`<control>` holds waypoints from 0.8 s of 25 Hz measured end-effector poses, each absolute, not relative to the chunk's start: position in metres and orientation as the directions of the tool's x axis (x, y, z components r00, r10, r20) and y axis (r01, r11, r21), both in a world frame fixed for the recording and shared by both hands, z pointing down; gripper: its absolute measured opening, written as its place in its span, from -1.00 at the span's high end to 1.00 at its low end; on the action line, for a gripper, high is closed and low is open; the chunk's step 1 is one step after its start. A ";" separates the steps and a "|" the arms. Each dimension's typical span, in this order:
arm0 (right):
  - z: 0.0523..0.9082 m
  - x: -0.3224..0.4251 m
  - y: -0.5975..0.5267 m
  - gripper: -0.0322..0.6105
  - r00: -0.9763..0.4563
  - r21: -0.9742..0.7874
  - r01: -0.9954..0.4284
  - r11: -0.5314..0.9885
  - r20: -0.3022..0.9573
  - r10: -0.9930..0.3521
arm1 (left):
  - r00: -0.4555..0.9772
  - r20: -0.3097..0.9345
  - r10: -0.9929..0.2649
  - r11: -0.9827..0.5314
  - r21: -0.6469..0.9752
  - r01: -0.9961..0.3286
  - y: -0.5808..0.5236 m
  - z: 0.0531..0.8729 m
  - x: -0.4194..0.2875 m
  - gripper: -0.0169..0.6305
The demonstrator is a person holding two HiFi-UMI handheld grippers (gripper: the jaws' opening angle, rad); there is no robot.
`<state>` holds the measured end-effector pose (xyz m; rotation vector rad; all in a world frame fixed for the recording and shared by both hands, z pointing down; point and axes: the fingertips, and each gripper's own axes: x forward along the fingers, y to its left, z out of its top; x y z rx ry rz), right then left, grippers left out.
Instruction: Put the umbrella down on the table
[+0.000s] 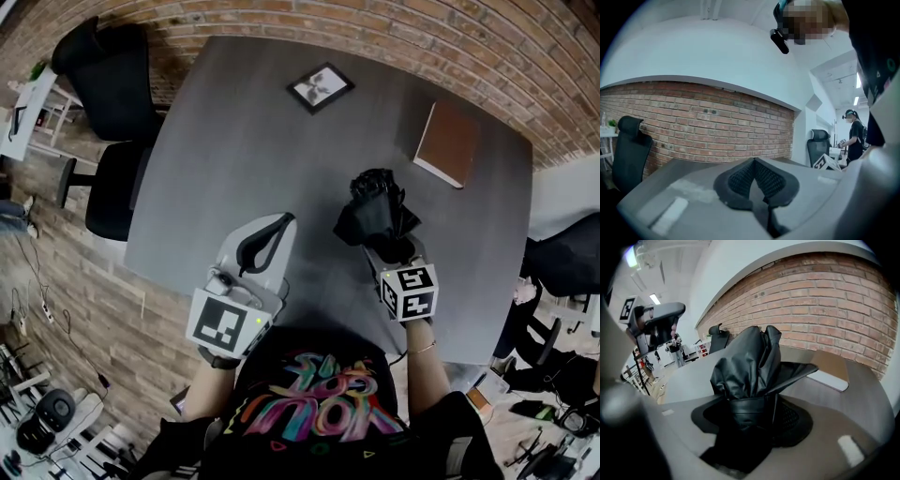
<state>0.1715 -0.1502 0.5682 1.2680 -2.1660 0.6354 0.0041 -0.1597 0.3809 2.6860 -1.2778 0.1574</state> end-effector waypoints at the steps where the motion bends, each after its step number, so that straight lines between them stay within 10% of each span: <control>1: 0.573 0.170 -0.150 0.09 -0.408 -0.125 -0.886 0.446 0.669 -0.622 | 0.626 0.168 -0.761 -0.618 0.107 -0.779 -0.159 0.382 0.004 0.95; 20: 0.646 0.156 -0.143 0.06 -0.371 -0.124 -0.878 0.463 0.787 -0.493 | 0.616 0.197 -0.763 -0.606 0.114 -0.787 -0.161 0.385 0.009 0.95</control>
